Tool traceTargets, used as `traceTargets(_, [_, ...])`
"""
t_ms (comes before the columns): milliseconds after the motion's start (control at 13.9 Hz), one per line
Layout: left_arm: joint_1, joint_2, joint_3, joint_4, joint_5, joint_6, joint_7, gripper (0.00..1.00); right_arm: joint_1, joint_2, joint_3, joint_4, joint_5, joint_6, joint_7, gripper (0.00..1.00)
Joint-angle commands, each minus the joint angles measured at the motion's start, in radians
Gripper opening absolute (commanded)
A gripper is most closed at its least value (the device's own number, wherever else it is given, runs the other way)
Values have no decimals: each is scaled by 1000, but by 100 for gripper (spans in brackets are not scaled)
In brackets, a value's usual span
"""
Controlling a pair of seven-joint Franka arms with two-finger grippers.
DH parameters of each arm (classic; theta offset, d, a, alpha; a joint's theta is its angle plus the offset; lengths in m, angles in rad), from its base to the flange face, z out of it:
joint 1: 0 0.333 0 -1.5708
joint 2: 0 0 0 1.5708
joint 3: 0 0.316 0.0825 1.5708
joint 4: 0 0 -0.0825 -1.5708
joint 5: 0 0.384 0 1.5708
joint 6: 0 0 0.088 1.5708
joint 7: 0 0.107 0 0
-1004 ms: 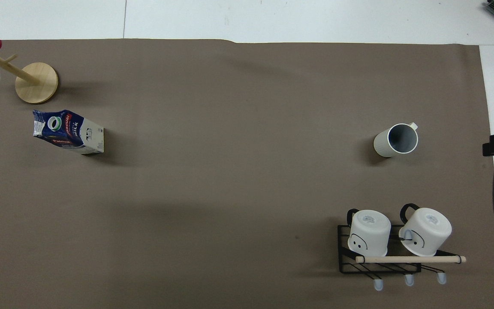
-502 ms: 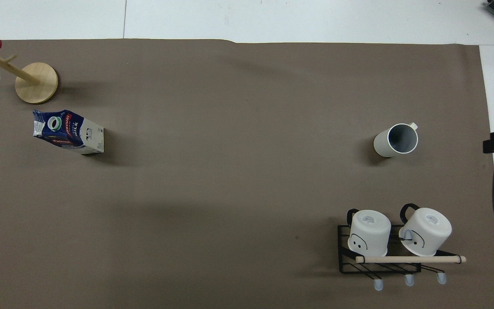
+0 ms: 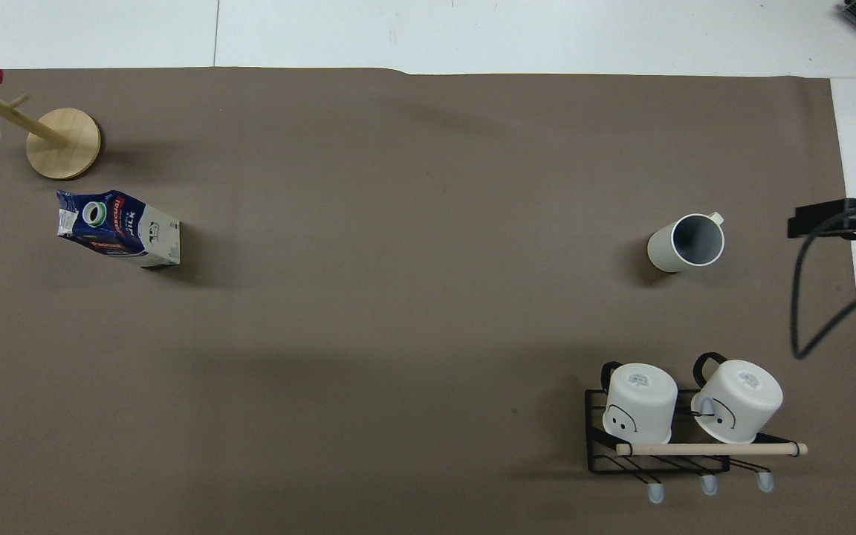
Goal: Place cup and milk on table
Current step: 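Reach the right gripper to the white mug and grasp its rim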
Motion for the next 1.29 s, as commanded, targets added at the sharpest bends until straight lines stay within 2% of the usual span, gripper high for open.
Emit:
traceTargets(0, [-1,-13,-2,-14,7,-9,-7,100,30,77,4,-33,1,75,62,100])
traceTargets(215, [-1,-13,-2,-14,7,-9,-7,100,36,135,5,-107,1,215,70,100])
traceTargets(430, [-1,-13,-2,-14,7,-7,-5,100,36,145,5,-235,1,376,62,100])
traceTargets(645, [-1,-14,-2,-14,7,-7,-5,100,36,198,5,-249,-1,417,33,100])
traceTargets(932, [-1,-14,-2,-14,6,-9,-4,100,29,238,5,-319,1,561,-19,100])
traceTargets(1219, [0,-14,-2,-14,7,-7,-4,100,32,290,5,-327,1,632,-22,100])
